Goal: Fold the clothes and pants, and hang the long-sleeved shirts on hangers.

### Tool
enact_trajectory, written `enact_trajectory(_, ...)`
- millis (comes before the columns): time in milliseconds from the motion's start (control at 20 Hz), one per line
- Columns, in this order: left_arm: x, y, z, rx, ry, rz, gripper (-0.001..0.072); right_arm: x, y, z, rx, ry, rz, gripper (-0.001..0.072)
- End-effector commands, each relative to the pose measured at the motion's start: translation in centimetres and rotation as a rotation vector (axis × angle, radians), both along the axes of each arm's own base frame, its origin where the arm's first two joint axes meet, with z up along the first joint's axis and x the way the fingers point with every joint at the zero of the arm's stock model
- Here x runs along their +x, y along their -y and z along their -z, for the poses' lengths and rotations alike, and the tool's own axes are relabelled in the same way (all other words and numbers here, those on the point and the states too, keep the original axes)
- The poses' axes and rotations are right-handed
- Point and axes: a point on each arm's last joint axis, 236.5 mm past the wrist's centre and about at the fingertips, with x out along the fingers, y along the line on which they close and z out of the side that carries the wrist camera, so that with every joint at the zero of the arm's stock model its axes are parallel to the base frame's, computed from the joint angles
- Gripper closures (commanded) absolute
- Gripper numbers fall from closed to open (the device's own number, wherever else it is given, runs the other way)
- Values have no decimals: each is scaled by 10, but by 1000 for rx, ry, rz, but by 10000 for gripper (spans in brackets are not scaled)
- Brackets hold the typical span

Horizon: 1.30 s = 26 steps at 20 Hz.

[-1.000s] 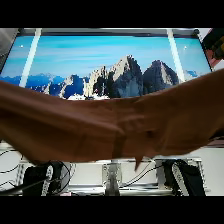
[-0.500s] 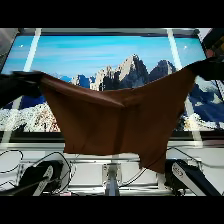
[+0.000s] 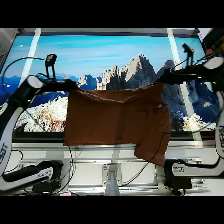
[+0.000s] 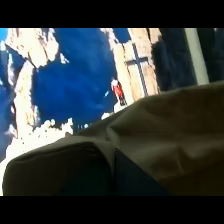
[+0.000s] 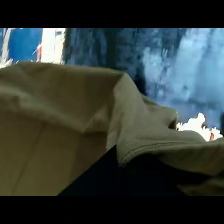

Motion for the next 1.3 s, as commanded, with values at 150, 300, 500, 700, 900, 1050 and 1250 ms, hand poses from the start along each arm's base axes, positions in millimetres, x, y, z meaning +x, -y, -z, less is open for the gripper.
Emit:
enact_trajectory(150,70,-36,-30,-13,283,-280,697,73,21,24,-62,176,185,699)
enact_trajectory(300,76,-44,-38,-5,327,-312,698,87,33,14,-72,235,236,698)
enact_trajectory(500,82,-54,-48,6,376,-351,697,103,49,3,-47,274,365,698)
enact_trajectory(700,83,-60,-49,9,383,-364,697,112,70,-5,-53,307,457,699)
enact_trajectory(900,81,-62,-38,7,341,-354,698,93,99,18,-164,231,413,699)
enact_trajectory(1050,67,-55,7,39,198,-266,698,74,103,36,-199,144,361,698)
enact_trajectory(1250,56,-58,52,53,72,-234,698,61,81,63,-230,84,227,698)
